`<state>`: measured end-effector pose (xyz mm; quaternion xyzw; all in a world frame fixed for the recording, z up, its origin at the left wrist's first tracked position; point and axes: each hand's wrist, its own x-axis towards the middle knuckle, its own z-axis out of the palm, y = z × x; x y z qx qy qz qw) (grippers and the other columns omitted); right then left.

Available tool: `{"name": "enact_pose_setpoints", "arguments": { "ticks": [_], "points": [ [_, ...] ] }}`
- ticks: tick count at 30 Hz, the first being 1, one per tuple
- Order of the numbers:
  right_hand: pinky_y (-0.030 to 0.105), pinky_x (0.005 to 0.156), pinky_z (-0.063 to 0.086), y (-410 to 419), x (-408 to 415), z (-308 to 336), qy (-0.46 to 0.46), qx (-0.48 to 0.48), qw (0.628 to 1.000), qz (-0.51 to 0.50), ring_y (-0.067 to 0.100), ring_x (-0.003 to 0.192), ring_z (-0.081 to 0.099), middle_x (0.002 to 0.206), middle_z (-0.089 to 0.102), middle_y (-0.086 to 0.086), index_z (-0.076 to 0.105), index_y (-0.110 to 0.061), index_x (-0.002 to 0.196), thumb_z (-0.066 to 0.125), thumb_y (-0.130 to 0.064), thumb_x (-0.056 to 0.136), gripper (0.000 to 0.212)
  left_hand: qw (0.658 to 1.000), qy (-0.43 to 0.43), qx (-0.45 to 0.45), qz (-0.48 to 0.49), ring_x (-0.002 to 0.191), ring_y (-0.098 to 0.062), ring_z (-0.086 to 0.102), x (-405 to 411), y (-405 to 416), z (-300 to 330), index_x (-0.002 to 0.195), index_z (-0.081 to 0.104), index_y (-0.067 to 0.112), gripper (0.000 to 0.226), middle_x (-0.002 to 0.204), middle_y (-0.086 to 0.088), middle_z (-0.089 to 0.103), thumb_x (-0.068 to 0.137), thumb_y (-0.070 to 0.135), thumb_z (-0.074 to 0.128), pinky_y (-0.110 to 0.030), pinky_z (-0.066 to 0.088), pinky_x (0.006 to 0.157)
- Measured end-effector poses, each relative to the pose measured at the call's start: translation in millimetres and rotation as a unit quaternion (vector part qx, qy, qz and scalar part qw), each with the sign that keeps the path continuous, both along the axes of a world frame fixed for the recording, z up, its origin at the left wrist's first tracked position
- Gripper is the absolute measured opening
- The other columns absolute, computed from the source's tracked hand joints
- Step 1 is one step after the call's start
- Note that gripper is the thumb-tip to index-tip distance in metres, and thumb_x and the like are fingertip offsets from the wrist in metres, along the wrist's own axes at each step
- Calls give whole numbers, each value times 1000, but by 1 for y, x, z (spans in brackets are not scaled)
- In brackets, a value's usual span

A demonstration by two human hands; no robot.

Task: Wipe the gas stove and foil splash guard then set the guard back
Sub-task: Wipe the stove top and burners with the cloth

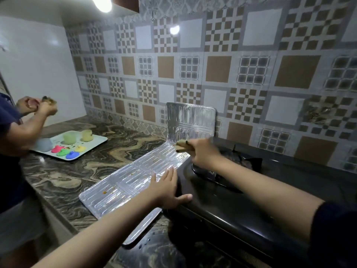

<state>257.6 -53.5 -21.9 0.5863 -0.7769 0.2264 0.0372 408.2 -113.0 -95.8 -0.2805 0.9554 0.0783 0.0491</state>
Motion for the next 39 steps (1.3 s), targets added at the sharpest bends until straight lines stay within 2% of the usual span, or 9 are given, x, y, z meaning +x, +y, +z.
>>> {"name": "enact_pose_setpoints", "arguments": {
  "ticks": [3, 5, 7, 11, 15, 31, 33, 36, 39],
  "points": [
    [39, 88, 50, -10, 7, -18, 107, 120, 986, 45, 28, 115, 56, 124, 62, 7, 55, -20, 126, 50, -4, 81, 48, 999, 25, 24, 10, 146, -22, -19, -1, 2, -14, 149, -17, 4, 106, 157, -11, -24, 86, 71, 34, -53, -5, 116],
    [38, 89, 48, -10, 10, -31, 113, 189, 974, 48, 31, 118, 54, 126, 58, 9, 52, -20, 127, 47, -2, 83, 48, 998, 40, 39, 15, 145, -22, -22, -2, 0, -19, 148, -19, 3, 107, 156, -12, -26, 86, 71, 37, -53, -6, 117],
    [38, 91, 45, -8, 12, -41, 112, 212, 970, 49, 33, 119, 52, 131, 55, 12, 49, -21, 129, 48, -1, 82, 51, 998, 41, 34, 13, 145, -23, -23, -1, -1, -20, 148, -19, 2, 109, 155, -14, -27, 85, 72, 37, -53, -7, 117],
    [38, 106, 38, 0, 14, -46, 125, 227, 965, 45, 33, 130, 44, 145, 43, 14, 36, -21, 143, 50, -3, 83, 65, 998, 48, 43, 9, 145, -24, -23, -1, -2, -21, 147, -20, 2, 110, 155, -14, -27, 84, 71, 39, -53, -7, 117],
    [38, 112, 32, 18, 21, -44, 113, 249, 960, 53, 28, 137, 37, 152, 34, 12, 31, -18, 146, 52, 0, 82, 69, 997, 60, 47, 10, 145, -24, -20, 0, -3, -24, 148, -19, 2, 111, 156, -14, -26, 84, 71, 40, -54, -5, 117],
    [35, 112, 35, 77, 19, -53, 35, 204, 977, 59, 24, 136, 41, 148, 41, 6, 44, -25, 140, 49, 7, 73, 74, 996, 72, 44, 6, 146, -25, -19, 3, -2, -25, 149, -14, 2, 105, 157, -14, -24, 87, 66, 42, -52, -5, 116],
    [32, 114, 31, 82, 18, -53, 29, 203, 977, 63, 22, 137, 39, 150, 39, 5, 44, -25, 140, 49, 7, 73, 74, 996, 74, 45, 4, 146, -25, -19, 3, -1, -25, 149, -14, 2, 106, 157, -14, -24, 86, 66, 42, -51, -5, 116],
    [20, 114, 23, 92, 15, -51, 13, 200, 977, 74, 15, 139, 35, 151, 36, 3, 44, -24, 141, 49, 10, 74, 75, 996, 74, 45, 6, 146, -24, -19, 2, -3, -27, 149, -14, 2, 108, 157, -13, -24, 84, 69, 42, -52, -5, 117],
    [18, 113, 25, 104, 8, -49, -12, 197, 977, 82, 10, 138, 36, 149, 40, -1, 48, -27, 138, 48, 11, 72, 76, 995, 82, 54, 8, 146, -22, -20, 2, -4, -28, 150, -14, 3, 112, 157, -12, -24, 81, 73, 42, -52, -6, 117]
  ]
}}
